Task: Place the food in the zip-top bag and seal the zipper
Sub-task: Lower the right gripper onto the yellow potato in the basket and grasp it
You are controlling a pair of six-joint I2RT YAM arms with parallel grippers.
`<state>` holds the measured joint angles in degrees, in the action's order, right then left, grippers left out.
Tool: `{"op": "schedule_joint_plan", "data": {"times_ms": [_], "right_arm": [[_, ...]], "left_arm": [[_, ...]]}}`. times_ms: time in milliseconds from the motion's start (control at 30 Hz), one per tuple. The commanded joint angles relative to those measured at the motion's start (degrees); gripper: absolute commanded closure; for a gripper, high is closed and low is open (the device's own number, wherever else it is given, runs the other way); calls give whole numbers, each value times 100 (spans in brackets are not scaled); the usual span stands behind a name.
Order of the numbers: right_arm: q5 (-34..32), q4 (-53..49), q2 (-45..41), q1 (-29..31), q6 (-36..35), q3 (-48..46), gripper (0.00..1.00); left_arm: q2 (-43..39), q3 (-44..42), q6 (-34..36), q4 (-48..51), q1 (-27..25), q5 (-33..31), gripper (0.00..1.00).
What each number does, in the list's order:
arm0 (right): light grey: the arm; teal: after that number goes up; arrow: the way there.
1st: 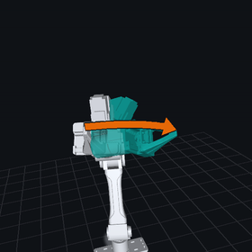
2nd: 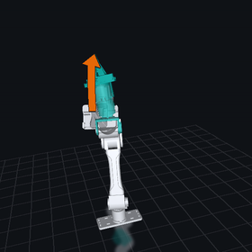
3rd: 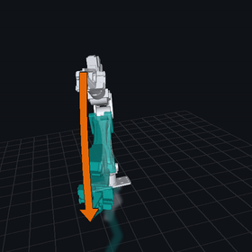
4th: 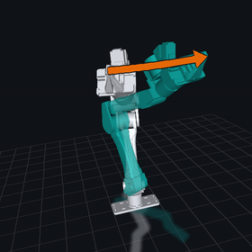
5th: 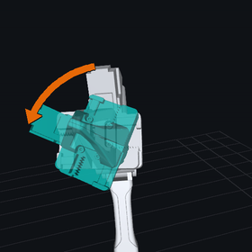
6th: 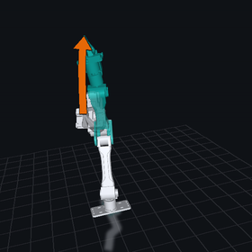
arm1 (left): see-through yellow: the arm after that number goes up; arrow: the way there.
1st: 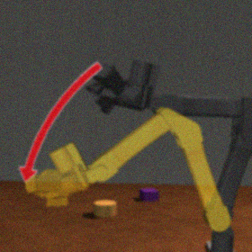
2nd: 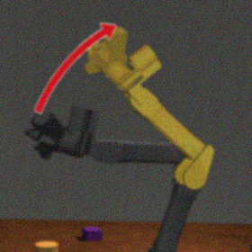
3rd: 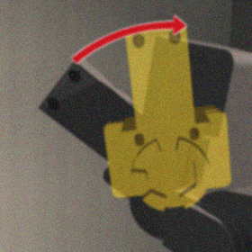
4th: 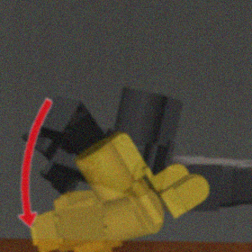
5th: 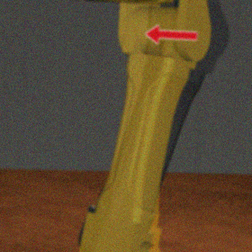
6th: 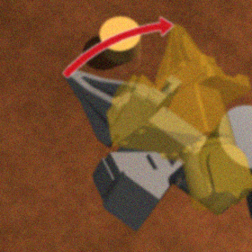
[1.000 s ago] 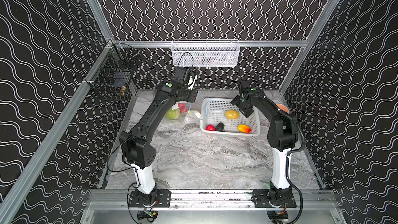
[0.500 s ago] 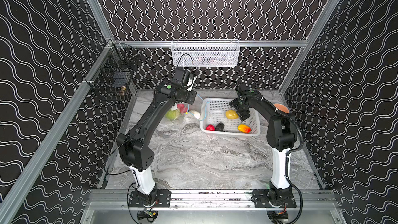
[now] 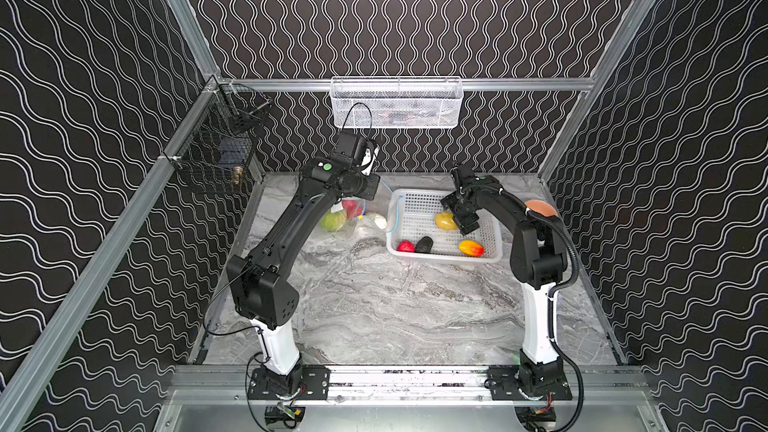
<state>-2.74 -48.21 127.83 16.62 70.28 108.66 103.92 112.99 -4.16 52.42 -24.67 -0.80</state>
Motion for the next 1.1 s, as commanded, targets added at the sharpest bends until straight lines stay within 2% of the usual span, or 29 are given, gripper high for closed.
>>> {"op": "schedule_joint_plan", "data": {"times_ms": [0, 267, 367, 600, 1067], "right_arm": [[-122, -285, 190, 56, 129, 254, 2], [-219, -244, 364, 144, 156, 281, 6], [-288, -240, 429, 174, 85, 337, 11], [-425, -425, 595, 306, -387, 616, 22], [-673, 205, 233, 478, -1360, 11, 34]], "left_arm": [[16, 68, 8, -31, 5, 44, 100], [-77, -37, 28, -89, 5, -17, 100], [-90, -62, 18, -99, 4, -26, 100], [-91, -32, 22, -76, 5, -26, 100], [-60, -42, -2, -92, 5, 14, 100]]}}
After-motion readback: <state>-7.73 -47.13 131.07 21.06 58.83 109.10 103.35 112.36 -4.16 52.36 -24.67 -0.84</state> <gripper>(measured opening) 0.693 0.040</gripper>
